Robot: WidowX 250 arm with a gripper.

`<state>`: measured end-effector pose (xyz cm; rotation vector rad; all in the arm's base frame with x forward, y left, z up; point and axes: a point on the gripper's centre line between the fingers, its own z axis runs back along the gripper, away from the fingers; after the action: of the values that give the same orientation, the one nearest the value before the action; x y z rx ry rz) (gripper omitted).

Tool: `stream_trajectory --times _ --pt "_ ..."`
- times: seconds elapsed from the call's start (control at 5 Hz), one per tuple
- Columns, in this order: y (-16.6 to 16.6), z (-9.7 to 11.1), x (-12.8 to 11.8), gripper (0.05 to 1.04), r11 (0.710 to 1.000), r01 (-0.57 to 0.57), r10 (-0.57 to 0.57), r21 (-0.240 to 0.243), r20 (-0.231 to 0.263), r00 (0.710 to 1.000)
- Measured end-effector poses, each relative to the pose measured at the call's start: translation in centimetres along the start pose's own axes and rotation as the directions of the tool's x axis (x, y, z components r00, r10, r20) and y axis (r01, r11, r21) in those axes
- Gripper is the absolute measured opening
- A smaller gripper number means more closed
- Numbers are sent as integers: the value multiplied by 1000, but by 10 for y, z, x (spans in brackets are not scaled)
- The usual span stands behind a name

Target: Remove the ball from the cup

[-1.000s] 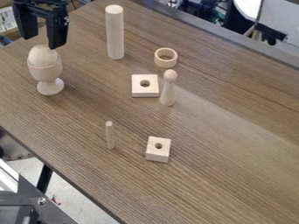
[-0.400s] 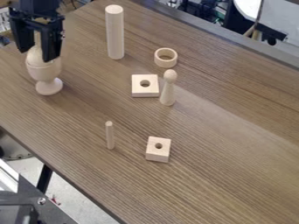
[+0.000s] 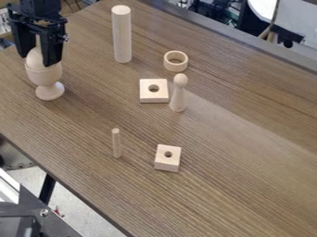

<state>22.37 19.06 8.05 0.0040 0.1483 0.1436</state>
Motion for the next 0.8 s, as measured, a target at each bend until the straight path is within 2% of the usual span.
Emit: stream_trajectory --times 0.2,0.4,0.6,0.8 --pt "-1 -1 -2 712 1000 -4 4 1 -2 1000" --pt "-5 12 -7 712 1000 -8 8 -1 21 1000" --pt "-9 47 -16 712 1000 -16 13 25 110 994" --pt "-12 70 -24 712 998 -26 16 54 172 985"
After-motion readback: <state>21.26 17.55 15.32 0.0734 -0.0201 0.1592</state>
